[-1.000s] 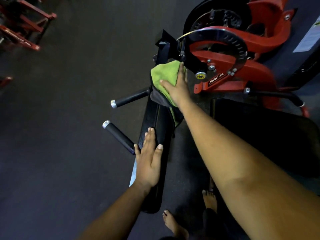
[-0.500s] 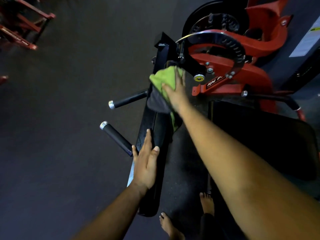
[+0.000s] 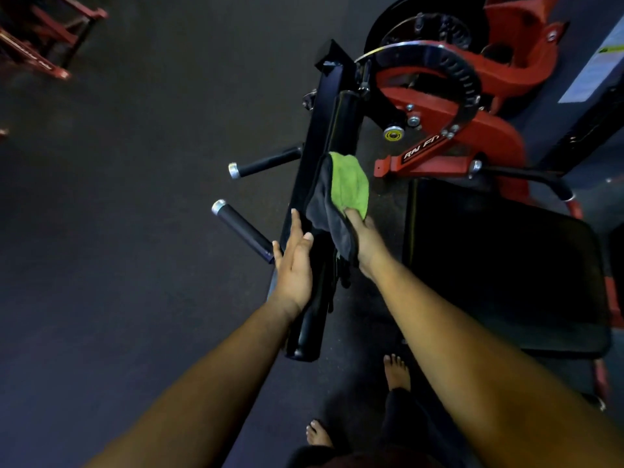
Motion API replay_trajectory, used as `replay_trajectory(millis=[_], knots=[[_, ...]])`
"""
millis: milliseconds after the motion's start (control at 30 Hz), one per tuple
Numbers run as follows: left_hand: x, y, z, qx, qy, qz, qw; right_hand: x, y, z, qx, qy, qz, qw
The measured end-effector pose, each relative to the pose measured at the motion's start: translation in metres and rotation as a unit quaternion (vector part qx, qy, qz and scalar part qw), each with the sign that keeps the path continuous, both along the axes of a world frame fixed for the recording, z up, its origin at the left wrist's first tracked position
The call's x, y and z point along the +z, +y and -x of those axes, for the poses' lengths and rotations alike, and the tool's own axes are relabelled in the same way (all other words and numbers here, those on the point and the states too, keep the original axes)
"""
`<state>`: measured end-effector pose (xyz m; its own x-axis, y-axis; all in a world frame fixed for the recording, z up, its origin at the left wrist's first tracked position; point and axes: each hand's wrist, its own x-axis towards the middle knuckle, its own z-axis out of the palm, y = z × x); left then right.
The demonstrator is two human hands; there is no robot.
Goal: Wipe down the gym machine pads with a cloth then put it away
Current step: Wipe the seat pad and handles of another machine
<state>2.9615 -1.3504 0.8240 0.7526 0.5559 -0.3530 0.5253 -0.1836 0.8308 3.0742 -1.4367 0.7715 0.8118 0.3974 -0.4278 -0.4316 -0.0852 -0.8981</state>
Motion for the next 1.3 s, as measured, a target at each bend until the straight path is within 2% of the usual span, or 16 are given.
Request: replay_trajectory(millis=[33,100,167,200,367,500,600,700,867,933,1033,1100,1167,1300], knots=[[-0.001,0.002,0.001,0.022,-0.017,0.039,0.999,0.006,-0.005,0.012,0.009,0.021,-0.025,0.999],[-0.014,0.015,0.009,0.041,-0.063,0.129,0.989,0.012,-0.017,0.043,0.037,0.001,-0.027,0.999],[-0.040,0.029,0.022,0.029,-0.079,0.165,0.983,0.012,-0.026,0.075,0.055,-0.028,-0.025,0.998],[-0.047,0.031,0.029,0.021,-0.082,0.162,0.983,0.014,-0.029,0.090,0.063,-0.046,-0.011,0.997],[-0.001,0.004,0.090,-0.024,-0.091,0.064,0.994,0.022,-0.040,0.154,0.109,-0.153,0.085,0.979],[0.002,0.008,0.151,-0.064,-0.104,0.051,0.991,0.041,-0.043,0.207,0.152,-0.212,0.224,0.939],[0.003,0.007,0.196,-0.070,-0.091,0.070,0.991,0.047,-0.049,0.248,0.185,-0.271,0.285,0.901],[0.012,0.012,0.234,-0.076,-0.115,0.143,0.980,0.048,-0.049,0.285,0.164,-0.345,0.320,0.867],[0.017,0.046,0.280,-0.038,-0.099,0.289,0.952,0.055,-0.011,0.348,0.170,-0.403,0.354,0.827],[0.014,0.067,0.291,-0.019,-0.081,0.301,0.950,0.048,0.003,0.363,0.164,-0.394,0.307,0.851],[0.007,0.098,0.299,0.021,-0.069,0.291,0.954,0.033,0.016,0.360,0.161,-0.302,0.191,0.920],[0.003,0.119,0.298,0.034,-0.064,0.280,0.957,0.015,0.027,0.347,0.155,-0.233,0.127,0.951],[0.003,0.139,0.293,0.037,-0.060,0.273,0.959,-0.001,0.046,0.332,0.135,-0.159,0.102,0.973],[0.012,0.181,0.284,0.062,-0.059,0.295,0.952,-0.015,0.102,0.307,0.113,-0.051,0.031,0.992]])
